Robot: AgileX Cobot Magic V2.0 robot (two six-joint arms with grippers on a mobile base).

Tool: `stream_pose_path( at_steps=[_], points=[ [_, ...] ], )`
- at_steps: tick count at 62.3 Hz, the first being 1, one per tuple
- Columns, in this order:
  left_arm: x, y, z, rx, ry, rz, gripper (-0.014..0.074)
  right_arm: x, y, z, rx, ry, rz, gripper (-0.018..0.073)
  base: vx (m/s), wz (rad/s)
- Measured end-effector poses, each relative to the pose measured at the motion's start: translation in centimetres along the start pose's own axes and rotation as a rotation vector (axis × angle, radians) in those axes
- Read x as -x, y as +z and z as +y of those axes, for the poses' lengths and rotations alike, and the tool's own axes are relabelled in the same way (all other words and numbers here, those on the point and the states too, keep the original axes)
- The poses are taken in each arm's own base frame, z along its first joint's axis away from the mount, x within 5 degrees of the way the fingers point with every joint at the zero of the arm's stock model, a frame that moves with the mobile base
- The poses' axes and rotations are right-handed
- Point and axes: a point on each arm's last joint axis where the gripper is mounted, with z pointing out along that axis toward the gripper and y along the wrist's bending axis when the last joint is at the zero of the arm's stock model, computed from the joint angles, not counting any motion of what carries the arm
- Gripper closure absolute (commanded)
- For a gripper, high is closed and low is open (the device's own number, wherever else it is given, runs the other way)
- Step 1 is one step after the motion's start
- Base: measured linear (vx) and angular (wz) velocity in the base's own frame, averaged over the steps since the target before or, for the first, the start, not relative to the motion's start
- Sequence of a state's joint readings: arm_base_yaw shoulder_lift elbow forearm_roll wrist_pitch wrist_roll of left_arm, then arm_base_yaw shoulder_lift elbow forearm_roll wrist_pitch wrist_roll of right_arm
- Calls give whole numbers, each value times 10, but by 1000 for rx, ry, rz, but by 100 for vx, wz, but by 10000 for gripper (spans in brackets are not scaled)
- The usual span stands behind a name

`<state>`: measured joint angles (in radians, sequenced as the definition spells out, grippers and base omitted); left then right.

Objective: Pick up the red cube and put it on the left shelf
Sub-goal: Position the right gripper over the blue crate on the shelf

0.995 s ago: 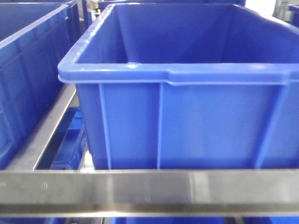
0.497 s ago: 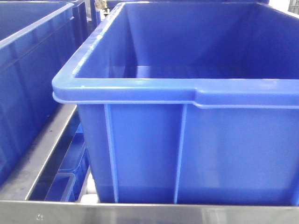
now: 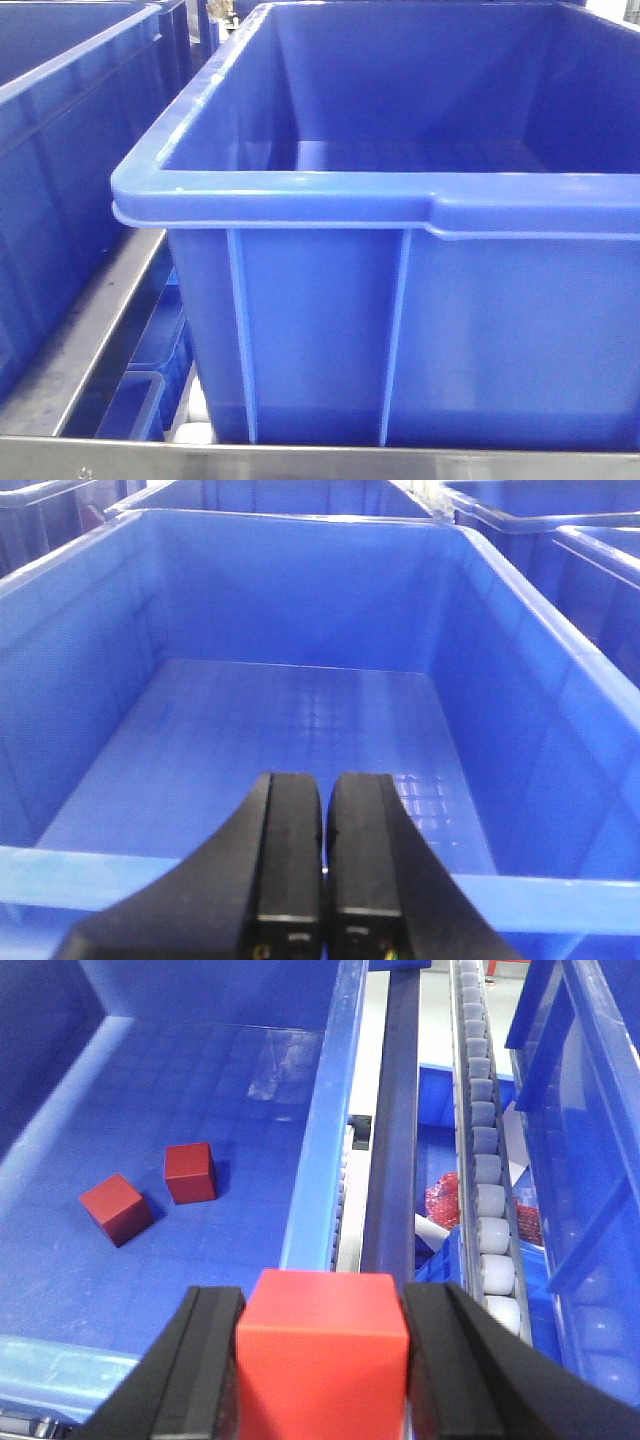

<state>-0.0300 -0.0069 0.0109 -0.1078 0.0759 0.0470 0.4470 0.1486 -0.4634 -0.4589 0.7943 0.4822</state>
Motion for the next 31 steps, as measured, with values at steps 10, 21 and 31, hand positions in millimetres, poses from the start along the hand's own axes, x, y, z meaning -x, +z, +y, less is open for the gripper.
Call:
stream_pose_path(
  at_steps=[10,21,31],
  points=[
    [0,0,0,0,0,0,495,1,0,0,5,0,-10,501,0,0],
    [0,0,0,0,0,-2,495,6,-1,3,34,1,-67,501,0,0],
    [1,0,0,0,0,-6,495,32,-8,5,54,12,-131,501,0,0]
  ],
)
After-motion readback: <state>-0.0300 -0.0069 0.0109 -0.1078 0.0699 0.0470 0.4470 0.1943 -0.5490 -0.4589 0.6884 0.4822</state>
